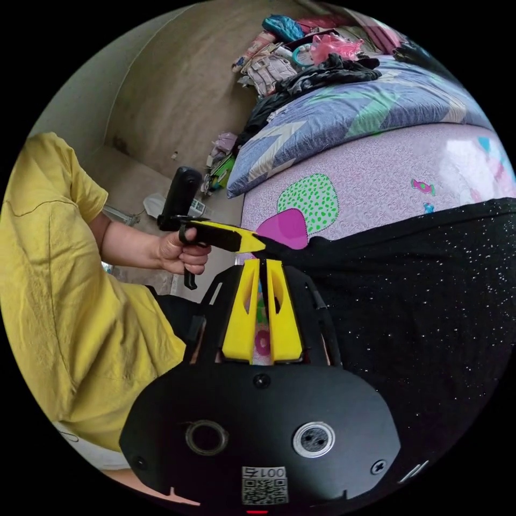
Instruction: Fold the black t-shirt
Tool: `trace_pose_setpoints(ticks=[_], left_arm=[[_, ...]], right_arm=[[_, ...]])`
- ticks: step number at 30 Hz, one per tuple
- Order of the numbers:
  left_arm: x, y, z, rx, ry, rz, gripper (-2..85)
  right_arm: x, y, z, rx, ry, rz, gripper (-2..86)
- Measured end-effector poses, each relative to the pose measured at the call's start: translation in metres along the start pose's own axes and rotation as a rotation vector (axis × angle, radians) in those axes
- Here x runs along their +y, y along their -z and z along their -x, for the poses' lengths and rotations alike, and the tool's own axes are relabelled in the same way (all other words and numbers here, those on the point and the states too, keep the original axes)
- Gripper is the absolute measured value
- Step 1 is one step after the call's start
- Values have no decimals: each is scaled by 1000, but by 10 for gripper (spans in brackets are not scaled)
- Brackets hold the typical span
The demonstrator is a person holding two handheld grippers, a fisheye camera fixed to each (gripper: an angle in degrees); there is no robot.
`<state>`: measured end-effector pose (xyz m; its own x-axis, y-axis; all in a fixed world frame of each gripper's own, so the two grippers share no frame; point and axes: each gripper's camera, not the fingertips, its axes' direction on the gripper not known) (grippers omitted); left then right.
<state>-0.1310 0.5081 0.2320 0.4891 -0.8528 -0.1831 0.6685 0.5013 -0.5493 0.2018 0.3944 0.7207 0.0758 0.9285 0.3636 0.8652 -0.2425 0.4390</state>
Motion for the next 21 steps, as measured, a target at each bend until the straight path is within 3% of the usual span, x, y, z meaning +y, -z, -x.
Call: trace_pose_setpoints(ticks=[4, 9, 14, 21], left_arm=[[3, 7, -11, -65, -2, -3, -15], [5, 15, -18, -103, 31, -3, -15], [10, 19, -24, -109, 119, 0, -14], [18, 21, -42, -127, 161, 22, -15]], right_arm=[[-8, 39, -24, 255, 5, -69, 8], [-38, 92, -110, 812, -146, -34, 4], [-76, 90, -164, 1005, -183, 124, 1], [-100, 86, -188, 1061, -197, 194, 2]])
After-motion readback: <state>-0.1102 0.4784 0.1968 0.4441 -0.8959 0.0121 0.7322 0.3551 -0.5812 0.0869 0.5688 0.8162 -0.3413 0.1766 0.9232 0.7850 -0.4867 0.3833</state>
